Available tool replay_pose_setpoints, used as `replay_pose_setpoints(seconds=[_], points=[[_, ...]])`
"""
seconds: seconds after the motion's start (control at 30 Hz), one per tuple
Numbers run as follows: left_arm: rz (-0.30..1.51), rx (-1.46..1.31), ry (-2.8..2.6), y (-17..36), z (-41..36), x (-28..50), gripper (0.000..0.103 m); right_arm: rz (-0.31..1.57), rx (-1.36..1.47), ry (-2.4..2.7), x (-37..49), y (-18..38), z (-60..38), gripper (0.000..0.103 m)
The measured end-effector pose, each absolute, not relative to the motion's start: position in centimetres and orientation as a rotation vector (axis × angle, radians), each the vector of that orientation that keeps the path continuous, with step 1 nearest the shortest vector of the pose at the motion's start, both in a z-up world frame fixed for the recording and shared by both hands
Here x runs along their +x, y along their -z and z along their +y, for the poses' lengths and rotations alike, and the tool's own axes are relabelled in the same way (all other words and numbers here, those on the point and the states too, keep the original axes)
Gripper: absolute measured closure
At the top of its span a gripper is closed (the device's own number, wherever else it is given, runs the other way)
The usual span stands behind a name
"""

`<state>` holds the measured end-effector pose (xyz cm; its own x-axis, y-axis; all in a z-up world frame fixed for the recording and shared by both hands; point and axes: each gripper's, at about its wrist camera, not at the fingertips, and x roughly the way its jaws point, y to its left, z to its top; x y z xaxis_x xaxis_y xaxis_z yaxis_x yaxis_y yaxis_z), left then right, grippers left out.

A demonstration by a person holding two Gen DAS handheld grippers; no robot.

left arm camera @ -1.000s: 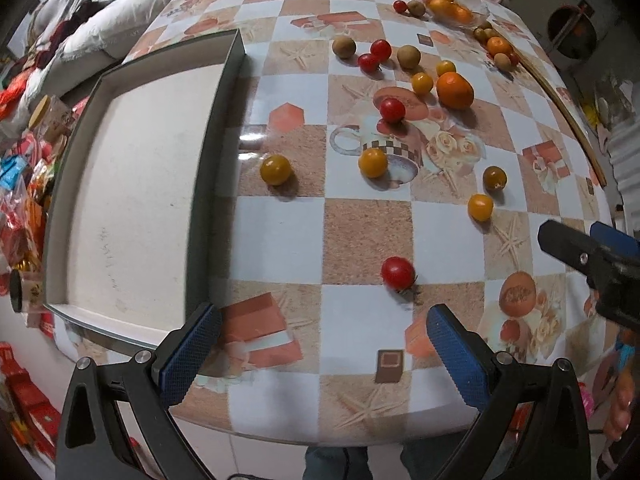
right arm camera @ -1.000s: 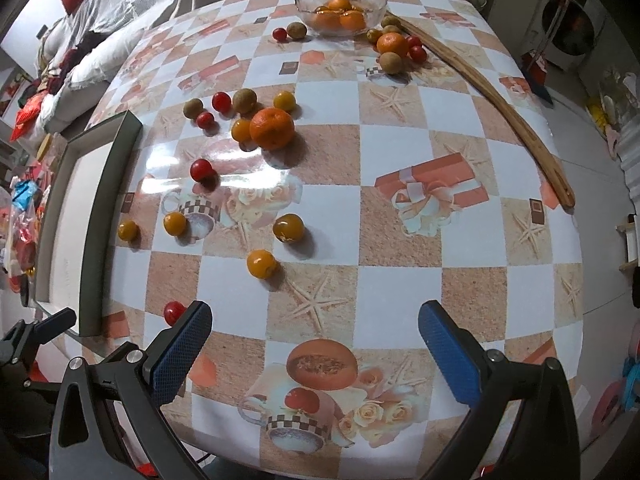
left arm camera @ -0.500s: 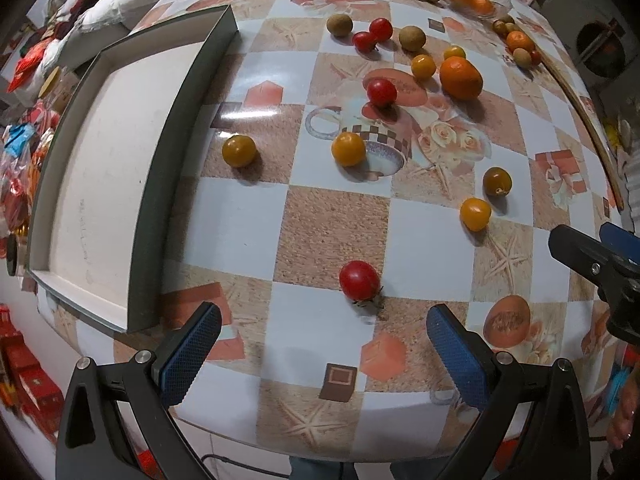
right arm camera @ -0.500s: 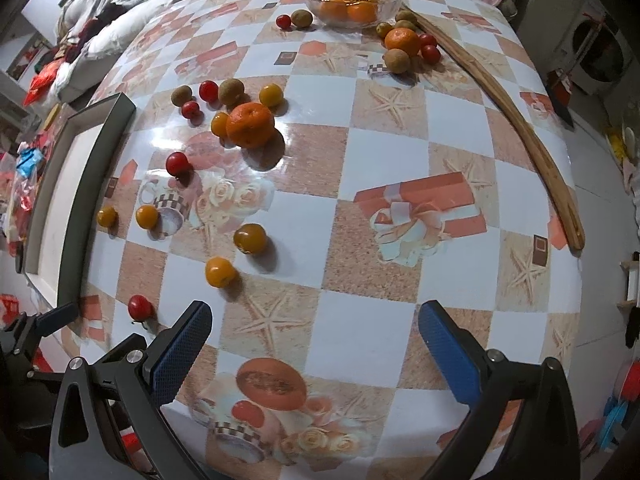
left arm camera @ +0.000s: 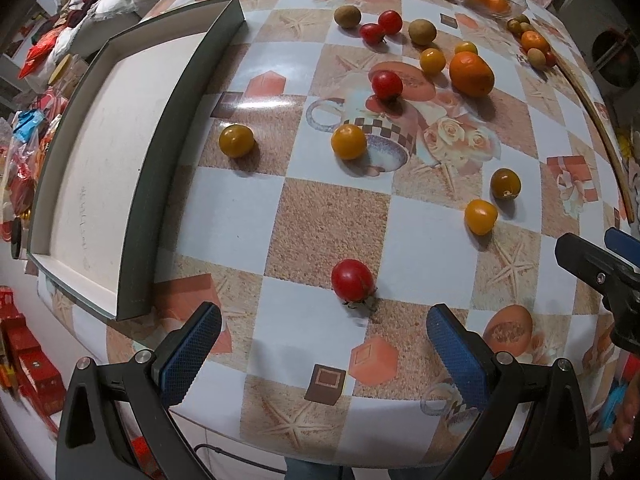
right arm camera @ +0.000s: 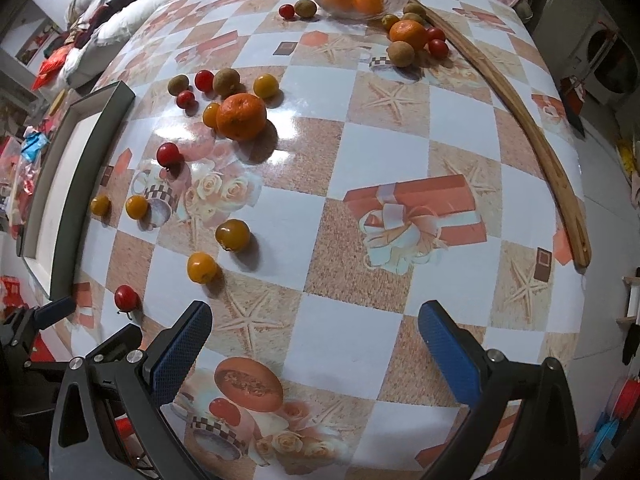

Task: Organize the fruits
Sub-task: 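Grasp a red cherry tomato with the left tool while the right grasps a yellow tomato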

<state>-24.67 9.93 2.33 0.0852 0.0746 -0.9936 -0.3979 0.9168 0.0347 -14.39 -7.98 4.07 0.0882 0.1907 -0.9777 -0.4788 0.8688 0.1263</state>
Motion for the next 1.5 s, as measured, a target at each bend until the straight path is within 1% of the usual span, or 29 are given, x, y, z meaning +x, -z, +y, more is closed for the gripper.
replay_pose_setpoints(seconds=[0.23, 0.47, 0.53, 0.57, 0.63, 0.73, 0.77, 0.87, 0.9, 0.93, 0.97, 1.0, 1.03, 1.07, 1.1, 1.13, 1.17, 1.2, 1.23, 1.37, 1.5], points=[[1.414, -0.246, -0.387, -1.7, 10.4, -24.2, 0.000, 1.382, -0.285, -0.551, -14.2, -3.6, -7.4, 0.000], [1.372, -0.206, -0.395, -0.9, 10.6, -24.3, 0.000, 1.311, -0.396, -0.632, -14.1, -2.7, -6.1, 0.000], [1.364, -0.217, -0.388, -0.7, 10.8, -24.3, 0.001, 1.281, -0.440, -0.667, -14.2, -2.3, -5.5, 0.002], [1.357, -0.218, -0.387, -0.6, 10.7, -24.4, 0.008, 1.270, -0.456, -0.682, -14.3, -2.2, -5.3, 0.004], [1.365, -0.212, -0.373, -0.2, 10.6, -24.2, 0.013, 1.253, -0.485, -0.718, -14.4, -1.8, -4.7, 0.013], [1.366, -0.221, -0.368, 0.2, 10.7, -24.0, 0.014, 1.226, -0.520, -0.755, -14.4, -1.4, -3.6, 0.022], [1.363, -0.224, -0.364, 0.5, 10.9, -24.0, 0.019, 1.212, -0.534, -0.770, -14.4, -1.3, -3.1, 0.023], [1.354, -0.232, -0.355, 0.6, 11.0, -23.8, 0.020, 1.183, -0.556, -0.798, -14.5, -1.2, -2.1, 0.029], [1.352, -0.235, -0.356, 0.6, 11.1, -23.7, 0.021, 1.167, -0.566, -0.803, -14.4, -1.1, -1.6, 0.034], [1.350, -0.245, -0.350, 0.7, 11.0, -23.6, 0.026, 1.161, -0.571, -0.806, -14.4, -1.1, -1.3, 0.037], [1.349, -0.264, -0.337, 0.6, 11.1, -23.8, 0.033, 1.156, -0.574, -0.808, -14.2, -1.0, -1.0, 0.038], [1.348, -0.279, -0.326, 0.5, 11.1, -23.7, 0.036, 1.152, -0.575, -0.814, -14.0, -1.0, -0.7, 0.041], [1.346, -0.281, -0.322, 0.5, 11.1, -23.7, 0.039, 1.149, -0.572, -0.818, -14.0, -1.0, -0.6, 0.047], [1.345, -0.281, -0.321, 0.4, 10.3, -23.4, 0.043, 1.145, -0.571, -0.823, -14.1, -1.1, -0.6, 0.050], [1.343, -0.288, -0.315, 0.4, 10.3, -23.3, 0.046, 1.147, -0.561, -0.840, -14.1, -1.2, -0.5, 0.060], [1.340, -0.288, -0.314, 0.4, 10.2, -23.3, 0.054, 1.154, -0.551, -0.856, -13.9, -1.2, -0.1, 0.069], [1.336, -0.290, -0.308, 0.3, 10.1, -23.3, 0.065, 1.162, -0.542, -0.866, -13.8, -1.2, 0.0, 0.074], [1.332, -0.293, -0.303, 0.3, 10.0, -23.2, 0.071, 1.168, -0.535, -0.866, -14.1, -1.4, 0.0, 0.079], [1.331, -0.294, -0.299, 0.2, 9.9, -22.9, 0.080, 1.174, -0.523, -0.862, -14.1, -1.5, 0.0, 0.079], [1.334, -0.350, -0.273, 0.0, 10.5, -22.6, 0.080, 1.245, -0.388, -0.843, -13.0, -1.7, -1.1, 0.079], [1.323, -0.397, -0.266, -0.7, 11.6, -22.4, 0.080, 1.278, -0.310, -0.818, -12.5, -2.2, -2.3, 0.079]])
